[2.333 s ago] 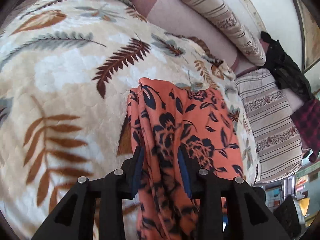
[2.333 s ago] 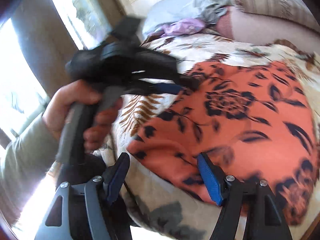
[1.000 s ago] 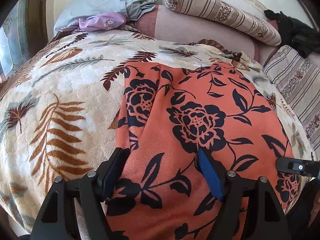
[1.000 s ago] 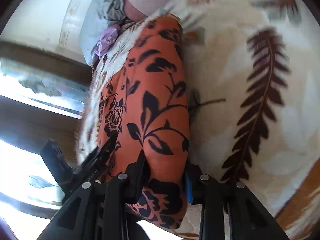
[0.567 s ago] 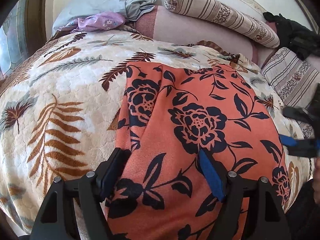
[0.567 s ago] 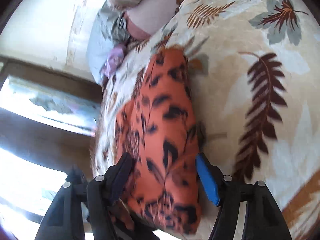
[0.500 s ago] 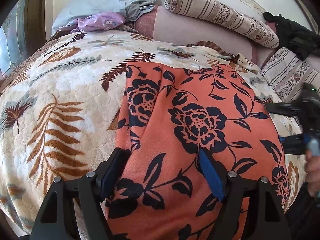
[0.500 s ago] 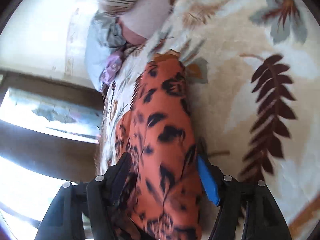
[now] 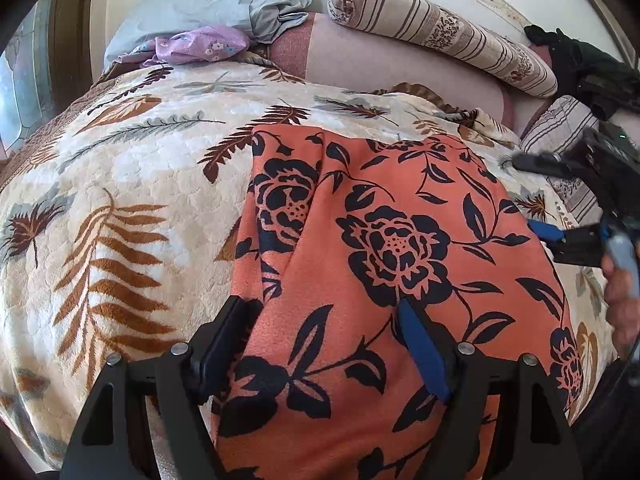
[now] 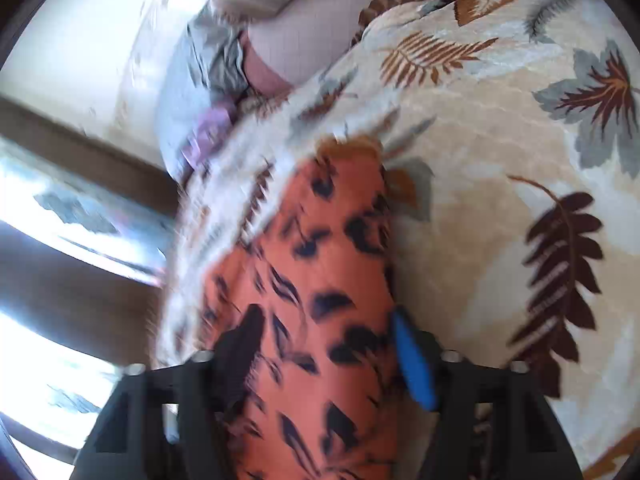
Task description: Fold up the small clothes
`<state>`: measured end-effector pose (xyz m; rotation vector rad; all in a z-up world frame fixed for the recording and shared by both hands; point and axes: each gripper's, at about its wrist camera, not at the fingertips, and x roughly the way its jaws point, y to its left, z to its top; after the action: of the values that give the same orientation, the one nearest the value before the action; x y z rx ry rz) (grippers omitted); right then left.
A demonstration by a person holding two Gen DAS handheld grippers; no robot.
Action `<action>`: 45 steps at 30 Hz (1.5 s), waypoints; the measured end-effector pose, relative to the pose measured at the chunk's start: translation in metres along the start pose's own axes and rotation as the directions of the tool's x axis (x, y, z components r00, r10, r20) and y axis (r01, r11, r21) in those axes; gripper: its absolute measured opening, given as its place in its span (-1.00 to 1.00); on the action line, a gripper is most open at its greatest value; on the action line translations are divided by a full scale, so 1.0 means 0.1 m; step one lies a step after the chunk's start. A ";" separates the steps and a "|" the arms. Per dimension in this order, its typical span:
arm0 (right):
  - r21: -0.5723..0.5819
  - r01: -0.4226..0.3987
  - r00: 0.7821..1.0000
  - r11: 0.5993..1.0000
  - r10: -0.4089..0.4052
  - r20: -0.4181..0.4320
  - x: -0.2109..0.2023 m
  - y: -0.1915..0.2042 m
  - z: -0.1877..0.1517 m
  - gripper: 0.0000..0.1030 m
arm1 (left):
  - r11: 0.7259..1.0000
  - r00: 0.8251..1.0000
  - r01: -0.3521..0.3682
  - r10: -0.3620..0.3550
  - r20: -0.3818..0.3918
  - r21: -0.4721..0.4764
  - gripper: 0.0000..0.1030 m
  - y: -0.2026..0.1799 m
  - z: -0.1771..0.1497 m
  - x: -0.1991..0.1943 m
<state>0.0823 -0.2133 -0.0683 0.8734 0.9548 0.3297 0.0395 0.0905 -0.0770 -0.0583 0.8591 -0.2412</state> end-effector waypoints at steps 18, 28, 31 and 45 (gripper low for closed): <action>-0.335 0.019 1.000 0.942 -0.023 -0.009 -0.54 0.81 -0.83 0.35 | 0.949 0.997 0.071 -0.078 -0.011 -0.306 0.50 0.38 -0.20 -0.64; -0.259 0.007 0.990 0.966 -0.043 -0.133 -0.35 0.53 -1.05 0.45 | 0.938 0.987 0.071 -0.115 -0.111 -0.340 0.22 0.38 0.19 -0.73; -0.242 -0.006 0.992 0.970 -0.025 -0.126 -0.38 0.48 -1.06 0.45 | 0.950 0.987 0.092 -0.126 -0.099 -0.299 0.27 0.33 0.53 -0.56; -0.150 -0.006 0.995 0.989 -0.008 -0.097 -0.62 0.12 -0.80 0.45 | 0.863 0.948 0.170 -0.275 -0.160 -0.476 0.39 0.78 0.65 0.14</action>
<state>-0.0171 -0.2029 -0.0462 0.7246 1.0071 0.4408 0.1125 0.1600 -0.0563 -0.5879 1.1235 -0.2624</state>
